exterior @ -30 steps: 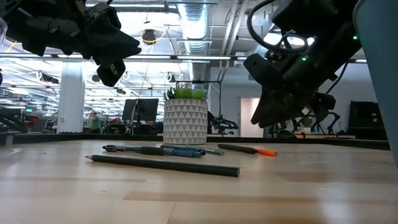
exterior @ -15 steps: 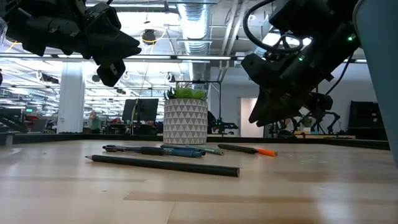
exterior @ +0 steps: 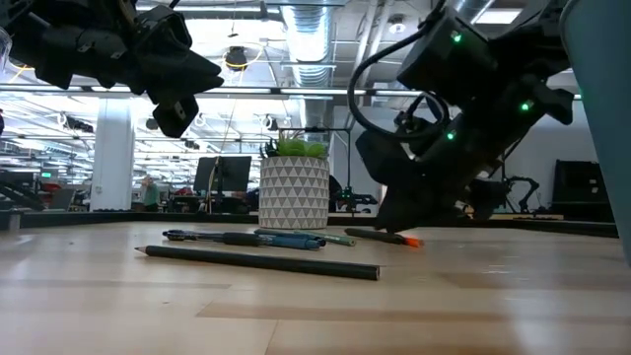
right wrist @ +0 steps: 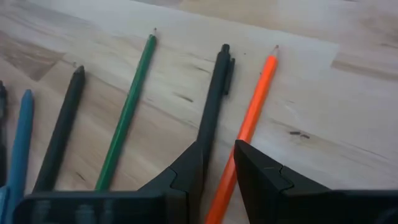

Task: Sort pens & pencils
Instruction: Put the orange pencil into the blue bin

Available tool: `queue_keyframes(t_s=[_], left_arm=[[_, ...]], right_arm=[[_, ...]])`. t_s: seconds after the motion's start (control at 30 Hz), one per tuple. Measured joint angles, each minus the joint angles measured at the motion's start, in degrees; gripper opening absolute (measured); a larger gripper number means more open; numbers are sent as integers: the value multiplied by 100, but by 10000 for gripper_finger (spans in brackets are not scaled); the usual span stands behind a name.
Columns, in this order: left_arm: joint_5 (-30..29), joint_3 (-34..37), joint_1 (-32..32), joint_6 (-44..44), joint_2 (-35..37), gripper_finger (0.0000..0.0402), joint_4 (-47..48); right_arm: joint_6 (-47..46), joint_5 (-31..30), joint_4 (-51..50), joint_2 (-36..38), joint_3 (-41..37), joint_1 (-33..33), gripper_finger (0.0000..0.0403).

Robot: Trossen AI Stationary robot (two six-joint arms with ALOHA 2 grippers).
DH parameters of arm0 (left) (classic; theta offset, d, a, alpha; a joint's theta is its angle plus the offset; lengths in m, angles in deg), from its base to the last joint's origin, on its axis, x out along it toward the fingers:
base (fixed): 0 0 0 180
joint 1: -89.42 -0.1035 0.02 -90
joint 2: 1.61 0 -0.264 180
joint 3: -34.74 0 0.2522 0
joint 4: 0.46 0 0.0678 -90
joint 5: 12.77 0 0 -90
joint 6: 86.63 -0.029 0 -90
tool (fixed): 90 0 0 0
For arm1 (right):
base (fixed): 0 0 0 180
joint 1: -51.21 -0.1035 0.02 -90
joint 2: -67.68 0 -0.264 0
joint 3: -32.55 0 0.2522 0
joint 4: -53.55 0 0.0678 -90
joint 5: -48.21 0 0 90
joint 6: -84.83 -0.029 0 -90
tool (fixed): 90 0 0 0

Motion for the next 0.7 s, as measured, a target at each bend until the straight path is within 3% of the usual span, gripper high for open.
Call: queue_keyframes(t_s=[0.37,0.7], left_arm=[[0,-1,0,4,1,46,46],[0,-2,0,13,1,46,59]], right_arm=[[-369,112,-1169,246,23,122,118],[-419,116,-1162,263,23,48,118]])
